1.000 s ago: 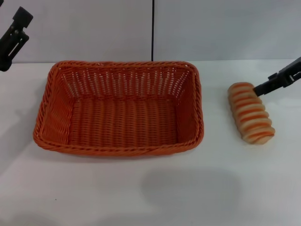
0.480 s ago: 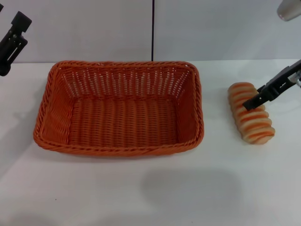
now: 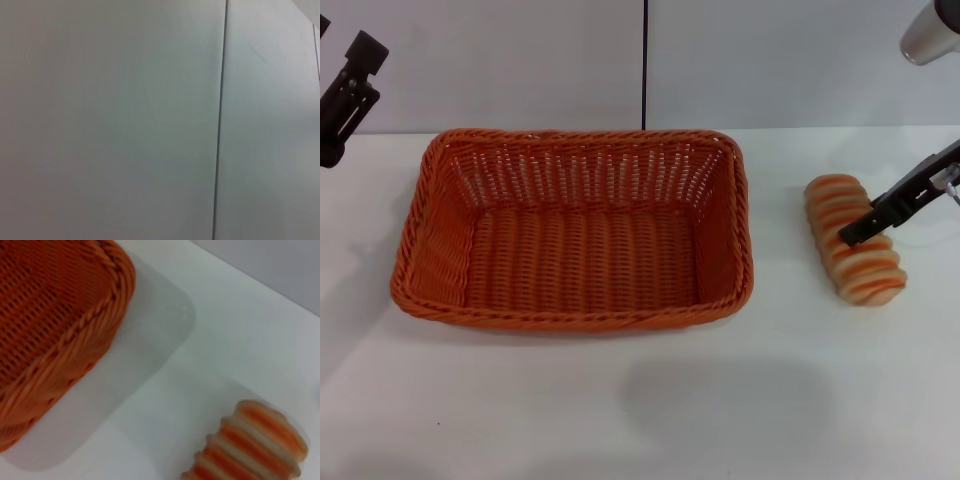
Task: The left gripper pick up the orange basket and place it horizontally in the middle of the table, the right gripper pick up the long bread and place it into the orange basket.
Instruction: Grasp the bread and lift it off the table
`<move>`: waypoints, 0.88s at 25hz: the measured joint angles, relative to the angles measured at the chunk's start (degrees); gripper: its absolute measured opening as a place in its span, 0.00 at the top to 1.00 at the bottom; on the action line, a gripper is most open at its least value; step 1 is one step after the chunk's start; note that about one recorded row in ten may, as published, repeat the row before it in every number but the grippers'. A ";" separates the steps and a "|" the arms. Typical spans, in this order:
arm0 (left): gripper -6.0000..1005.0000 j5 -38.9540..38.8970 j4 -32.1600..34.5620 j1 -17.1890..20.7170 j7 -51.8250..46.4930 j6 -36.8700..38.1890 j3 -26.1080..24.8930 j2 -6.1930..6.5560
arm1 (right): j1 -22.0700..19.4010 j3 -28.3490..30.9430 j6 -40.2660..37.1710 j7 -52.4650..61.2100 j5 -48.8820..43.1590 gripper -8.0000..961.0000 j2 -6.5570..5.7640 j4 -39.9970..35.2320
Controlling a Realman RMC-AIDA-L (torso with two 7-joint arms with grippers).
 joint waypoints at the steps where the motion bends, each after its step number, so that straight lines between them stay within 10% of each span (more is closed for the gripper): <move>1: 0.21 0.00 -0.01 0.03 0.00 0.02 0.00 0.00 | 0.00 -0.05 0.06 0.04 -0.01 0.28 -0.05 0.10; 22: 0.21 -0.04 -1.05 0.32 -0.01 1.24 -0.03 -0.08 | -0.59 -0.23 2.99 0.46 0.40 0.28 1.11 0.30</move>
